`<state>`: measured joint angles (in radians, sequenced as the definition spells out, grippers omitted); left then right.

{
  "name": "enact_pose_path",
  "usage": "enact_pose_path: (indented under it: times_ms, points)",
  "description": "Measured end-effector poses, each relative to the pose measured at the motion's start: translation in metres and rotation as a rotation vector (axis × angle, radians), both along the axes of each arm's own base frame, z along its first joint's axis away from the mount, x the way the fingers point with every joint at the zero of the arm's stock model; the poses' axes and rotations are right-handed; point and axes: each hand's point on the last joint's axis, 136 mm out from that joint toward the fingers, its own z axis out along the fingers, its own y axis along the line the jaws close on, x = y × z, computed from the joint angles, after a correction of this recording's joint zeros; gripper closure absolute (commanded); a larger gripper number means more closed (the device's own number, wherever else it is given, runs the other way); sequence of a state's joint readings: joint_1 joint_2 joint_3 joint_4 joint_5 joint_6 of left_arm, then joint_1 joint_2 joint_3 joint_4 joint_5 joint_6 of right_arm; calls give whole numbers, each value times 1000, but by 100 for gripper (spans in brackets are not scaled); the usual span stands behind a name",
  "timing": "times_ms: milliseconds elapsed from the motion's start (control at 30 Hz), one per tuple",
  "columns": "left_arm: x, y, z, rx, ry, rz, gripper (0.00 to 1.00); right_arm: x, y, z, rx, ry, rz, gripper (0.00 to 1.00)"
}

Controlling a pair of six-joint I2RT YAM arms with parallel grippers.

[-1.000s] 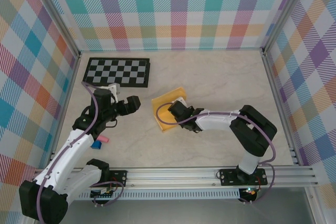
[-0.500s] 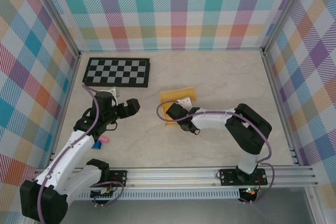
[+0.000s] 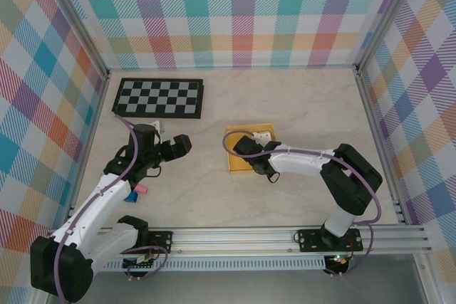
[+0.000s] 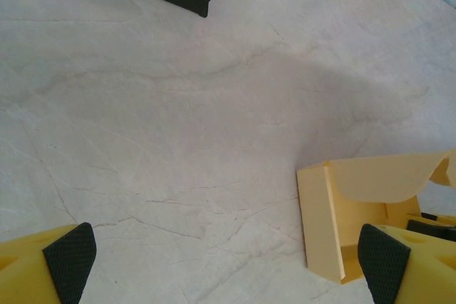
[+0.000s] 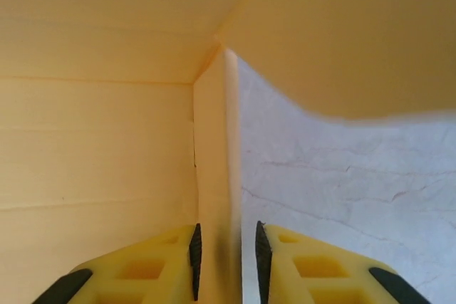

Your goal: Fold the paper box

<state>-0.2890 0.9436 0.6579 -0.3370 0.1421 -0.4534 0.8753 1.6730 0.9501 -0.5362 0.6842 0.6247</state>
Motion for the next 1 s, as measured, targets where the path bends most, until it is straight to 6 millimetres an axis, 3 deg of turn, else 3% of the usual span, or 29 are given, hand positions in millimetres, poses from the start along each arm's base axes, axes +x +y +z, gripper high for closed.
enact_pose_path:
  times_ms: [200,433,667,833,1000]
  points:
    - [0,-5,2,-23,-3,-21,4,-20,-5,18,146,16,-5,61]
    - [1,-22,13,-59,-52,-102,7,-40,-21,73,459,-83,47,55]
    - [-16,-68,18,-58,-155,-308,10,-16,-59,88,700,-83,42,55]
    - [-32,-90,-1,-27,-222,-413,10,9,-47,83,729,-1,196,57]
    - [-36,-99,-25,31,-334,-474,10,24,-31,80,670,-100,447,55]
